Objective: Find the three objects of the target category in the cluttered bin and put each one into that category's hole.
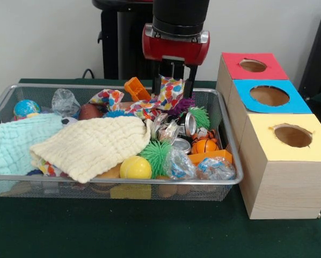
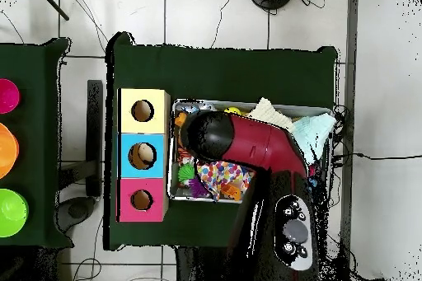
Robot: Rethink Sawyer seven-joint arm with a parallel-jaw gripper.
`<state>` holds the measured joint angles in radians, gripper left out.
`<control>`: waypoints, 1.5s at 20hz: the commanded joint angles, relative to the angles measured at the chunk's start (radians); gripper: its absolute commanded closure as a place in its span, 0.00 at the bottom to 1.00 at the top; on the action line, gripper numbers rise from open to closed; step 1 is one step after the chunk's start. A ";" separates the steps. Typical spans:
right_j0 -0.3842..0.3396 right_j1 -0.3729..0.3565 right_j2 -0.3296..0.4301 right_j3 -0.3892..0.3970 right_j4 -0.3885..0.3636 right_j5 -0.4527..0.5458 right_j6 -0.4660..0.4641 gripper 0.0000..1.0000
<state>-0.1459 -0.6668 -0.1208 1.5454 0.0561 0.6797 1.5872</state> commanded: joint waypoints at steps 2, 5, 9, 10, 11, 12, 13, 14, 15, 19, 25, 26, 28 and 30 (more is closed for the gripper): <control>-0.022 0.071 0.109 0.030 -0.035 -0.073 0.056 0.00; -0.025 0.094 0.121 0.028 -0.033 -0.105 0.063 0.00; -0.021 0.127 0.131 0.016 -0.029 -0.136 0.075 0.00; -0.021 0.132 0.134 0.018 -0.029 -0.148 0.078 0.00; -0.022 0.140 0.137 0.017 -0.028 -0.158 0.080 0.00; -0.021 0.149 0.139 0.008 -0.027 -0.163 0.082 0.00; -0.021 0.159 0.140 0.000 -0.026 -0.167 0.083 0.00; -0.023 0.161 0.143 0.005 -0.027 -0.176 0.083 0.00; -0.023 0.166 0.144 -0.002 -0.026 -0.173 0.081 0.00; -0.027 0.176 0.146 -0.024 -0.021 -0.156 0.076 0.00; -0.028 0.207 0.145 -0.107 -0.016 -0.098 0.064 0.00; -0.029 0.210 0.144 -0.117 -0.015 -0.090 0.062 0.00; -0.030 0.220 0.145 -0.136 -0.014 -0.079 0.060 0.00; -0.033 0.232 0.147 -0.156 -0.014 -0.073 0.056 0.00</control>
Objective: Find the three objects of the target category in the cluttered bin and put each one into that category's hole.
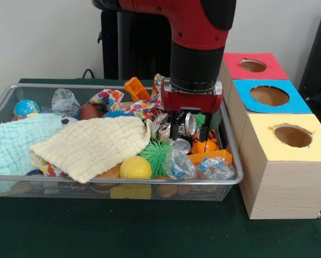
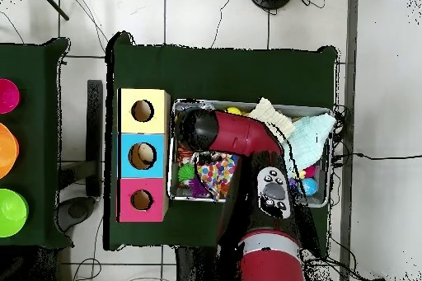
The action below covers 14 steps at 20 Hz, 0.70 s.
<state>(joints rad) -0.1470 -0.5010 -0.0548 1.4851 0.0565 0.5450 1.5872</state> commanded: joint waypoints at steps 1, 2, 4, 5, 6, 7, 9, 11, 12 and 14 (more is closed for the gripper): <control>-0.034 0.075 0.083 -0.108 -0.014 0.065 0.054 0.00; -0.037 0.082 0.085 -0.119 -0.014 0.068 0.050 0.00; -0.039 0.093 0.087 -0.135 -0.015 0.072 0.046 0.00; -0.039 0.098 0.088 -0.144 -0.015 0.075 0.045 0.00; -0.041 0.103 0.088 -0.151 -0.016 0.077 0.042 0.00; -0.042 0.107 0.090 -0.157 -0.016 0.079 0.041 0.00; -0.044 0.118 0.092 -0.172 -0.017 0.082 0.037 0.00; -0.049 0.121 0.096 -0.174 -0.019 0.080 0.031 0.00; -0.052 0.120 0.098 -0.173 -0.021 0.079 0.026 0.00; -0.061 0.118 0.102 -0.166 -0.024 0.075 0.017 0.00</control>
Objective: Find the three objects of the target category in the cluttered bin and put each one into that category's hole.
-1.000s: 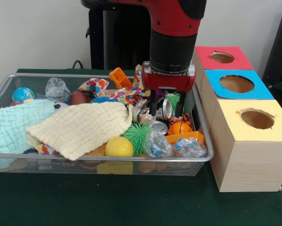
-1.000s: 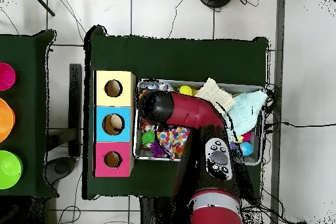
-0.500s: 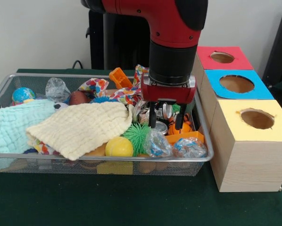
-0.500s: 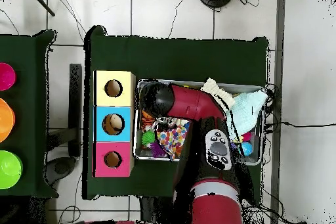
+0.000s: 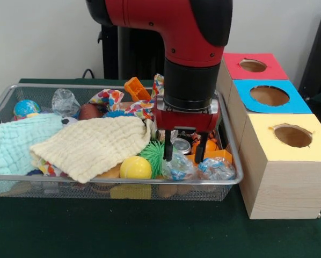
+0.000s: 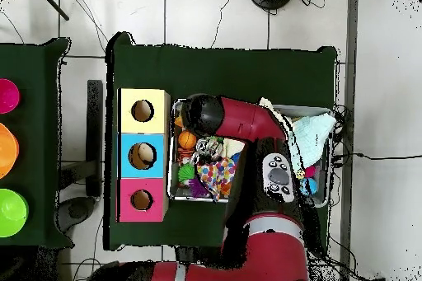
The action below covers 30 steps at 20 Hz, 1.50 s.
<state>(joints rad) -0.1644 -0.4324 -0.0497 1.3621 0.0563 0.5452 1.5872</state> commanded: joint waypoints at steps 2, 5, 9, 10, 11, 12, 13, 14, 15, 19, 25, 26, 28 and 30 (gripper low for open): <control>-0.054 0.048 0.102 -0.036 -0.028 0.068 0.008 0.00; -0.061 0.045 0.107 -0.025 -0.033 0.061 0.003 0.00; -0.063 0.046 0.109 -0.018 -0.039 0.048 0.007 0.00; -0.064 0.047 0.109 -0.017 -0.040 0.046 0.008 0.00; -0.064 0.047 0.109 -0.019 -0.042 0.047 0.008 0.00; -0.063 0.047 0.109 -0.019 -0.042 0.048 0.009 0.00; -0.062 0.048 0.108 -0.021 -0.043 0.048 0.010 0.00; -0.063 0.047 0.108 -0.016 -0.043 0.046 0.011 0.00; -0.063 0.048 0.108 -0.015 -0.044 0.041 0.012 0.00; -0.067 0.055 0.116 -0.003 -0.046 0.017 0.014 0.00; -0.066 0.049 0.124 0.033 -0.048 -0.016 0.030 0.00; -0.066 0.050 0.126 0.040 -0.050 -0.026 0.032 0.00; -0.072 0.054 0.134 0.055 -0.055 -0.044 0.030 0.00; -0.083 0.047 0.144 0.086 -0.063 -0.064 0.023 0.00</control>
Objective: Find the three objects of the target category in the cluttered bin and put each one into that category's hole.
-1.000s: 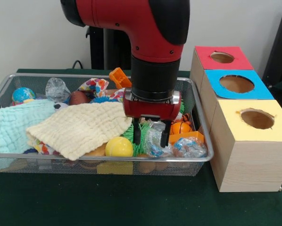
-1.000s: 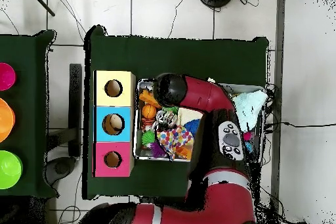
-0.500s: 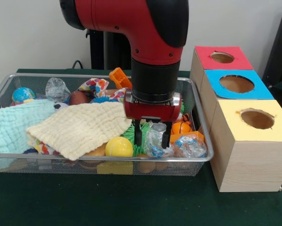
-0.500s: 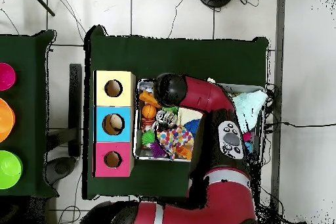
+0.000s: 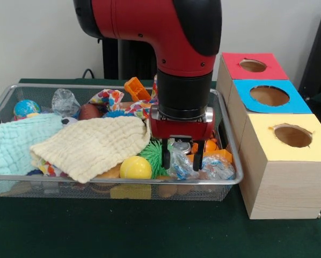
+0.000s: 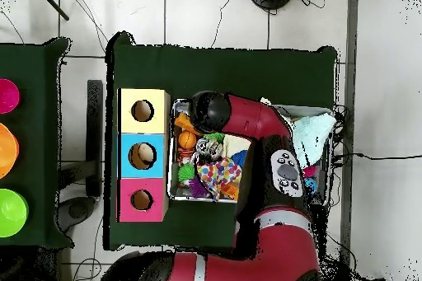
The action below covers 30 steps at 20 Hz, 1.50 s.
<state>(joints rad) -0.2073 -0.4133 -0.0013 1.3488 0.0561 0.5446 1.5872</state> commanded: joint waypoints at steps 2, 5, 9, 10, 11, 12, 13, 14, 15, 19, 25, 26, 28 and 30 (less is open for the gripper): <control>-0.050 0.018 0.102 0.130 -0.072 -0.073 0.015 0.00; -0.061 0.012 0.105 0.142 -0.082 -0.066 0.000 0.00; -0.077 0.021 0.111 0.138 -0.097 -0.073 -0.016 0.00; -0.084 0.019 0.114 0.150 -0.105 -0.081 -0.018 0.00; -0.089 0.020 0.117 0.152 -0.112 -0.084 -0.020 0.00; -0.094 0.021 0.121 0.150 -0.117 -0.081 -0.021 0.00; -0.100 0.023 0.125 0.152 -0.124 -0.083 -0.023 0.00; -0.104 0.026 0.130 0.148 -0.130 -0.082 -0.022 0.00; -0.109 0.028 0.134 0.149 -0.137 -0.083 -0.022 0.00; -0.122 0.035 0.144 0.143 -0.158 -0.077 -0.024 0.00; -0.119 0.023 0.152 0.161 -0.162 -0.075 0.000 0.00; -0.119 0.021 0.150 0.168 -0.154 -0.086 0.021 0.00; -0.099 0.018 0.121 0.167 -0.148 -0.093 0.066 1.00; -0.072 0.017 0.086 0.158 -0.153 -0.084 0.092 1.00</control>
<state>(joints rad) -0.2943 -0.4167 0.0746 1.4124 -0.0312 0.5002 1.5872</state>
